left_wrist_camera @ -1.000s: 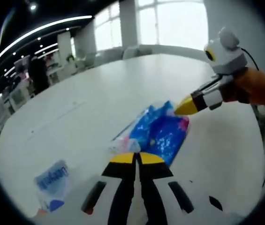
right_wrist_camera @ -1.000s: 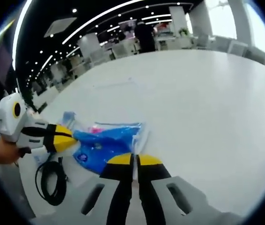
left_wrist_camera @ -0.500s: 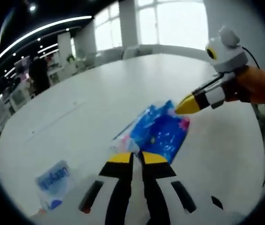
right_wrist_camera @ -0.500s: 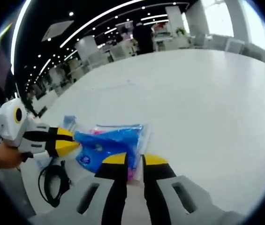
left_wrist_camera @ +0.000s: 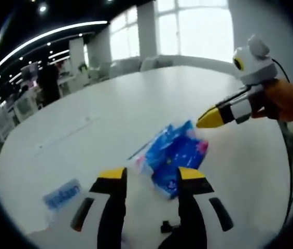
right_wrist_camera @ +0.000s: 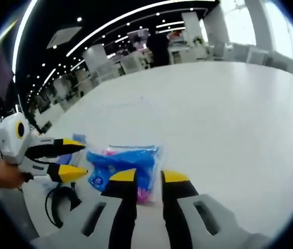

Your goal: Arrange the tabletop items into an orderly group along one side of the table until the central work area is clear of visible clutter.

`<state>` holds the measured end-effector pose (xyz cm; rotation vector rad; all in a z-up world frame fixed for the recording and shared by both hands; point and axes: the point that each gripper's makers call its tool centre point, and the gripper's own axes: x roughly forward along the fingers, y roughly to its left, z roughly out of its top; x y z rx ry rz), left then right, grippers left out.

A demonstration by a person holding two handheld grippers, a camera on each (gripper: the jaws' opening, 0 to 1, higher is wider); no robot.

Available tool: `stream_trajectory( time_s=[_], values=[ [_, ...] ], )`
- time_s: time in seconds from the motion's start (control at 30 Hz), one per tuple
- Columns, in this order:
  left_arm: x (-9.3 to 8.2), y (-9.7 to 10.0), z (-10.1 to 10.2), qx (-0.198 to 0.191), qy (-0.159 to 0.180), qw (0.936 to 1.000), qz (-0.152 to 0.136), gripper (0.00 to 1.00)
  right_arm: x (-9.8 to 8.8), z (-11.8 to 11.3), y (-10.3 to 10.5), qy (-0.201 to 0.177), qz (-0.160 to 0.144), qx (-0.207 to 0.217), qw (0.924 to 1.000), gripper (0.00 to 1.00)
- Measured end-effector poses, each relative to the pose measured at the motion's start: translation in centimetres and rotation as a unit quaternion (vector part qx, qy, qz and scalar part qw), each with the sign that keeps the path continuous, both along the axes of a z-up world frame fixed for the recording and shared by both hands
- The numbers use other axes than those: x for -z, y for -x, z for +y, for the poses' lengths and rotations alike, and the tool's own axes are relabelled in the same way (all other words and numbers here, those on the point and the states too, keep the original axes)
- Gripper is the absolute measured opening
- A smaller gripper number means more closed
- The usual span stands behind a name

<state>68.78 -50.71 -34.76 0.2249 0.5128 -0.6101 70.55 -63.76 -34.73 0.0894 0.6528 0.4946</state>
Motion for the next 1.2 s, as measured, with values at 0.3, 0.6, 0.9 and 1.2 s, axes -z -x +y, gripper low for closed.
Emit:
stream_trajectory(
  time_s=[0.3, 0.6, 0.9, 1.2],
  values=[
    [-2.7, 1.4, 1.8, 0.003, 0.013, 0.9995, -0.027, 0.37, -2.9, 1.1, 0.0, 0.011, -0.026, -0.018, 0.9994, 0.19],
    [-4.8, 3.4, 4.2, -0.008, 0.032, 0.9986, -0.042, 0.36, -5.1, 2.5, 0.4, 0.024, -0.043, -0.037, 0.9981, 0.20],
    [-5.7, 5.6, 6.8, -0.029, 0.041, 0.9977, -0.046, 0.35, -6.3, 4.8, 1.2, 0.035, -0.047, -0.063, 0.9963, 0.19],
    [-5.8, 8.5, 10.3, -0.058, 0.042, 0.9965, -0.044, 0.35, -6.7, 8.4, 2.4, 0.045, -0.045, -0.099, 0.9930, 0.19]
  ],
)
